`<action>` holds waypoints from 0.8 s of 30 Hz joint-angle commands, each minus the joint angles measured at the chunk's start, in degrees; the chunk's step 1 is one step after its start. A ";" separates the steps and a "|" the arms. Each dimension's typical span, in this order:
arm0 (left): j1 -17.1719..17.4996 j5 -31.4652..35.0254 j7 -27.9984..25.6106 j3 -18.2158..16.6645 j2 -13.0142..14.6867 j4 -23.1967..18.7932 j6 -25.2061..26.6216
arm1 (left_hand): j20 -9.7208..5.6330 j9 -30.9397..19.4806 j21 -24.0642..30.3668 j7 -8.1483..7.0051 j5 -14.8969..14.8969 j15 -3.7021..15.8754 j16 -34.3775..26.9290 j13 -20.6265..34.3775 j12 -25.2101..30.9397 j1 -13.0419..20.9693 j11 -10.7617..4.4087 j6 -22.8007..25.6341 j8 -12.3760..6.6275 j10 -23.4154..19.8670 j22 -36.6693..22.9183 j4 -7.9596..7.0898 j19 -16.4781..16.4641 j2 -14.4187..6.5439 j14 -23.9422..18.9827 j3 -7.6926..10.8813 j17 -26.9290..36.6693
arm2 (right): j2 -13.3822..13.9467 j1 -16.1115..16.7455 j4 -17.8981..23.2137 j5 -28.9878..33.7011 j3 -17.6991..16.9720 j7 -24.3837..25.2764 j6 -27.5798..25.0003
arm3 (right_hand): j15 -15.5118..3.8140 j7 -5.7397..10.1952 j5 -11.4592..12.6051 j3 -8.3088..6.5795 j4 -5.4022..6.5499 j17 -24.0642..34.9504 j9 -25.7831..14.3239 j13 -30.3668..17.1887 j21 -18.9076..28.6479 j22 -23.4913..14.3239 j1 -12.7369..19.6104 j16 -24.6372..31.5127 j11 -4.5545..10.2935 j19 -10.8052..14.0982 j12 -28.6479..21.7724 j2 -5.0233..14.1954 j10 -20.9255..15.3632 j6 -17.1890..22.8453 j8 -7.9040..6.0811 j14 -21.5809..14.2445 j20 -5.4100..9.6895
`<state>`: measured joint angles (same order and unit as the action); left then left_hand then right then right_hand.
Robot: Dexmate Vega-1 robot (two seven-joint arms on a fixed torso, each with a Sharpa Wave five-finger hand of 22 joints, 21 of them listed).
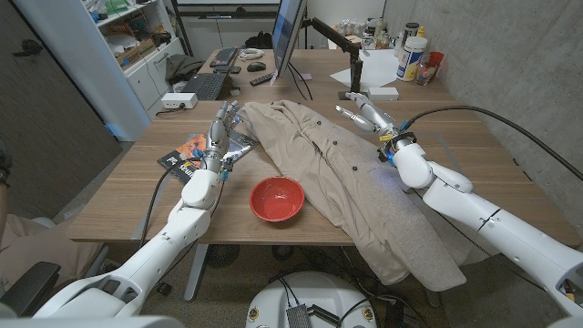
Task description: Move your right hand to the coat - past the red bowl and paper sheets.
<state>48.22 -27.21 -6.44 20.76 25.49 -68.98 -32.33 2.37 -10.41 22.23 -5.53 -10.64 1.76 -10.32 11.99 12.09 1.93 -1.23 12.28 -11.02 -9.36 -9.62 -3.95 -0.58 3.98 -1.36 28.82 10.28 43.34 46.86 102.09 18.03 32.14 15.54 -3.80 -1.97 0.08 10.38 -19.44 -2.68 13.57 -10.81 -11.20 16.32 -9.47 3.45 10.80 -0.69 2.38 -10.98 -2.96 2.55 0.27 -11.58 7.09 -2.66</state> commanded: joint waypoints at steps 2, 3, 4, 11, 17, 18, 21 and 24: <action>-0.09 0.23 -1.04 -0.48 -0.12 0.36 -0.22 | 0.53 -0.10 -0.28 0.06 -0.47 0.59 -0.40 -0.06 0.27 0.30 0.13 0.32 0.09 -0.23 -0.15 0.12 -0.25 0.02 0.13 0.04 0.06 | 0.09 -0.04 1.94 5.45 1.16 0.68 -3.66 | 0.17 0.03 0.02 0.48 -0.16 -0.16 -0.06 -0.01 -0.22 -0.17 0.20 0.02 -0.35 0.03 0.25 -1.12 0.45 -0.55 0.36 0.68 -0.61; -0.06 -0.66 -1.07 -1.03 -0.31 0.66 -0.34 | 0.51 -0.10 -0.29 0.04 -0.47 0.60 -0.40 -0.06 0.28 0.30 0.14 0.35 0.08 -0.25 -0.15 0.12 -0.27 0.02 0.12 0.04 0.06 | 0.14 -0.09 2.01 6.07 1.38 0.73 -3.92 | 0.18 0.03 0.03 0.50 -0.19 -0.17 -0.07 -0.01 -0.24 -0.17 0.21 0.02 -0.35 0.04 0.25 -1.17 0.47 -0.56 0.36 0.69 -0.62; -0.07 -0.70 -1.03 -1.04 -0.32 0.68 -0.36 | 0.52 -0.10 -0.30 0.04 -0.47 0.60 -0.42 -0.07 0.28 0.30 0.14 0.35 0.08 -0.27 -0.15 0.12 -0.29 0.02 0.07 0.03 0.06 | 0.13 -0.08 2.01 6.11 1.37 0.72 -3.94 | 0.18 0.02 0.03 0.53 -0.23 -0.19 -0.07 -0.01 -0.29 -0.17 0.23 0.03 -0.30 0.01 0.26 -1.23 0.52 -0.55 0.35 0.70 -0.64; -0.07 -0.67 -1.96 -1.70 -0.22 1.06 -0.61 | 1.03 -0.10 -0.16 0.02 -0.48 0.67 -0.66 -0.13 0.64 0.25 0.20 0.31 0.11 -1.10 -0.17 0.15 -2.09 -0.01 -0.65 -0.12 0.05 | 0.09 -0.10 2.16 8.10 1.86 1.15 -5.00 | 0.33 -0.10 0.10 0.76 -0.56 -0.39 -0.07 0.00 -0.72 -0.17 0.42 -0.06 -0.40 -0.25 0.36 -1.74 1.14 -0.74 0.42 1.21 -0.64; 0.03 -0.76 -2.52 -2.11 -0.27 1.22 -0.93 | 0.91 -0.10 -0.58 0.01 -0.49 0.64 -0.66 -0.15 0.68 0.24 0.20 0.43 0.07 -1.19 -0.17 0.18 -1.64 -0.02 -0.72 -0.18 0.05 | 0.21 -0.05 2.87 10.46 2.40 1.54 -6.16 | 0.51 -0.18 0.16 0.88 -0.76 -0.52 -0.08 0.01 -0.97 -0.17 0.56 -0.09 -0.46 -0.34 0.39 -1.99 1.47 -0.87 0.46 1.49 -0.73; 0.08 -0.84 -2.46 -2.12 -0.19 1.08 -0.74 | 0.94 -0.10 -0.63 -0.01 -0.49 0.69 -0.65 -0.15 0.67 0.24 0.17 0.47 0.05 -1.17 -0.17 0.18 -1.59 -0.02 -0.72 -0.19 0.05 | 0.27 -0.02 3.33 11.38 2.65 1.43 -6.98 | 0.54 -0.15 0.17 0.90 -0.80 -0.54 -0.08 0.01 -1.04 -0.17 0.59 -0.12 -0.51 -0.39 0.39 -2.04 1.53 -0.90 0.46 1.63 -0.70; 0.02 -0.95 -1.96 -2.22 -0.17 1.39 -1.54 | 0.87 -0.10 -0.73 0.08 -0.49 0.62 -0.63 -0.16 0.64 0.23 0.24 0.38 0.09 -1.09 -0.17 0.19 -1.59 -0.02 -0.70 -0.21 0.05 | 0.22 -0.01 3.49 12.07 2.86 1.48 -7.29 | 0.85 -0.30 0.22 1.07 -0.97 -0.66 -0.08 0.01 -1.31 -0.18 0.65 -0.15 -0.78 -0.54 0.43 -2.35 1.93 -1.09 0.53 1.94 -0.80; 0.24 -0.87 -2.44 -2.43 0.30 0.87 -0.76 | 0.85 -0.10 -0.84 0.08 -0.49 0.56 -0.61 -0.17 0.61 0.23 0.38 0.34 0.11 -1.01 -0.16 0.19 -1.62 -0.03 -0.68 -0.24 0.05 | 0.10 -0.16 3.69 13.05 3.30 1.30 -7.75 | 0.91 -0.35 0.26 1.24 -1.08 -0.73 -0.09 0.02 -1.50 -0.18 0.65 -0.15 -0.76 -0.64 0.49 -2.63 2.30 -1.28 0.59 2.14 -0.80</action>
<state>48.22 -27.90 -8.42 19.01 25.28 -67.98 -33.06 3.40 -10.42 21.78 -5.53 -10.64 1.97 -10.63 11.71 12.53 1.93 -1.02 12.28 -11.02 -10.21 -9.62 -3.77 -2.24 3.98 -1.58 28.64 10.12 43.49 46.80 104.73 27.31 34.28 16.81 -9.46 -1.03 -0.11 10.38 -18.50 -3.62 12.77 -10.80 -11.20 15.03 -9.47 4.19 10.80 -1.41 1.77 -10.41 -4.92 4.15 -0.54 -11.14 8.41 -3.28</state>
